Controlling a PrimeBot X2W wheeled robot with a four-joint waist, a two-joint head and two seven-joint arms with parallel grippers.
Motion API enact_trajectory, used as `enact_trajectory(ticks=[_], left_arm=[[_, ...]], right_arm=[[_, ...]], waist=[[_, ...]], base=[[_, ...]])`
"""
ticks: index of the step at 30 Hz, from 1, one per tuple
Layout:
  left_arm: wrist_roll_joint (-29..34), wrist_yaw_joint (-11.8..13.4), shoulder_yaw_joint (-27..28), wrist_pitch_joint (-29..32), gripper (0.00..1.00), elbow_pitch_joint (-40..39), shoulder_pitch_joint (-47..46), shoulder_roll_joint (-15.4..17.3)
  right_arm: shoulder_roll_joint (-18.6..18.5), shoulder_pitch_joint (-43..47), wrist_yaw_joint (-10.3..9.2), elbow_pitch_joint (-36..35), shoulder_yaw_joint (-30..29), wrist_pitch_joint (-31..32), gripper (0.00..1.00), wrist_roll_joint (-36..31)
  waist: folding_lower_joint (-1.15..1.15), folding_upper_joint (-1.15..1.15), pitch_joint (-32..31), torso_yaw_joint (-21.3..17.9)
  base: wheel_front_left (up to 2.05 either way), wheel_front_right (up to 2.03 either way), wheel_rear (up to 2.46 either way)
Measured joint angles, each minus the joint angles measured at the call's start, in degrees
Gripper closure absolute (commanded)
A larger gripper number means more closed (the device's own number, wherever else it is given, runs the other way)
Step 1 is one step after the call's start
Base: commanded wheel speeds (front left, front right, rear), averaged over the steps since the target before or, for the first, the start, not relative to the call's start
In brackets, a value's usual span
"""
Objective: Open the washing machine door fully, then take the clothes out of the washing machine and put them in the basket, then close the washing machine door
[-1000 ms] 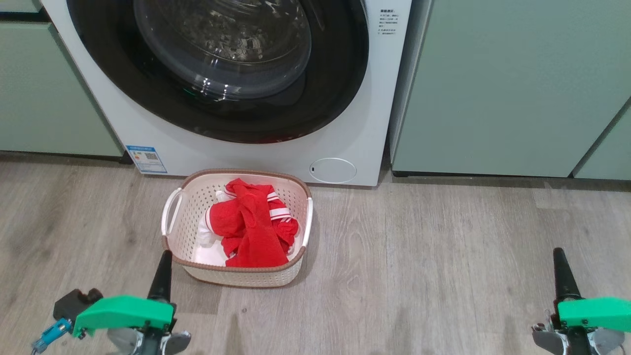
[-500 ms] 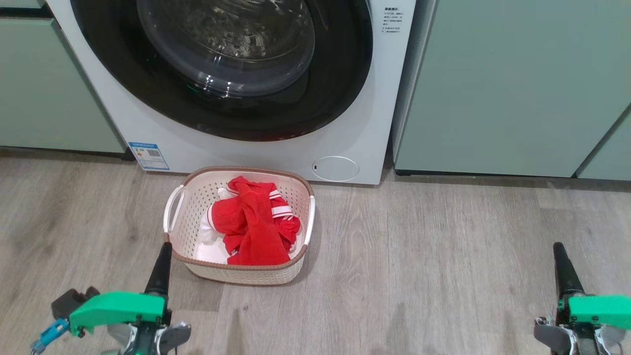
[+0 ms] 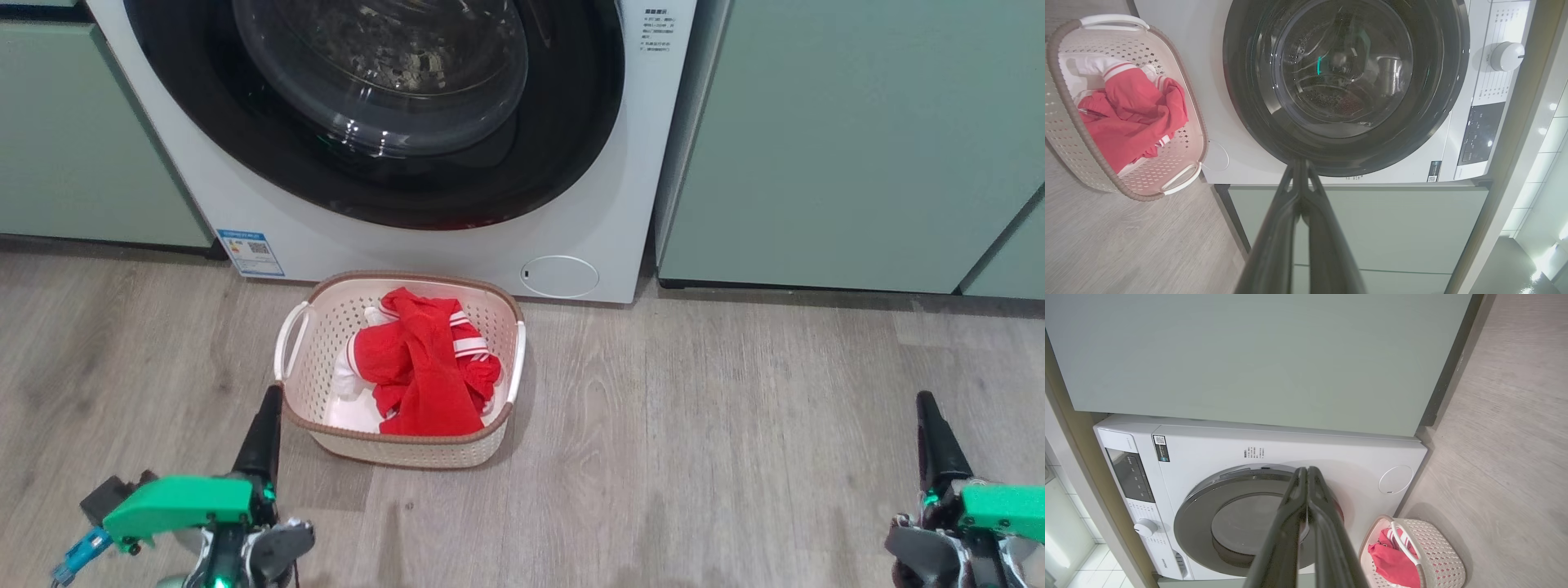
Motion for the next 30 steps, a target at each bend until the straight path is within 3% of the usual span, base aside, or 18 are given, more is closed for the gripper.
enact_trajectory(ticks=[10, 30], left_arm=[[-5.2, 0.0, 0.5, 1.5, 1.0, -1.4, 0.0, -0.3], [-5.2, 0.0, 0.5, 1.5, 1.0, -1.5, 0.0, -0.3]], right_arm=[[0.0, 0.0, -0.01, -1.0, 0.0, 1.5, 1.0, 5.5], [0.0, 0.0, -0.01, -1.0, -0.1, 1.5, 1.0, 5.5]], waist=[[0.0, 0.0, 0.2, 0.3], [0.0, 0.0, 0.2, 0.3]], base=[[0.0, 0.0, 0.0], [0.0, 0.0, 0.0]])
